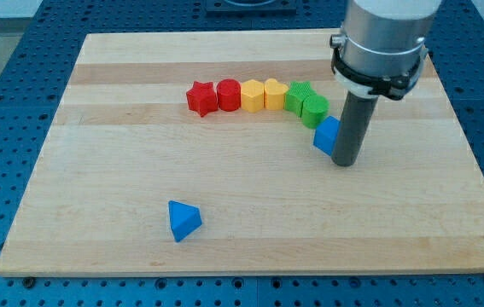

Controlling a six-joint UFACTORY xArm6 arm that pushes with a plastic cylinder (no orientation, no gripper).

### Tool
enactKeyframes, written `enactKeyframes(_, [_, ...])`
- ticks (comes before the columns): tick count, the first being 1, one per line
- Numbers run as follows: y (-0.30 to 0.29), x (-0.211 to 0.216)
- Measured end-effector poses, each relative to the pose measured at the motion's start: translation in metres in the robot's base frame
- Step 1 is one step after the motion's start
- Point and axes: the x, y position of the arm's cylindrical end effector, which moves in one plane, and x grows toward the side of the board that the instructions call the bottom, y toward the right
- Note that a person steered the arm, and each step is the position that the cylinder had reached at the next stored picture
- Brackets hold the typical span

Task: Move the blue triangle to the bottom right of the blue cube

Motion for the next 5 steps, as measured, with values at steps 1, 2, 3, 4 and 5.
enactKeyframes(1, [-0.002,-0.004])
enactKeyframes(2, [-0.003,-0.017])
enactKeyframes(3, [-0.005,-0.013])
enactKeyframes(4, [-0.028,0.008])
enactKeyframes(5, [-0.085,0.027])
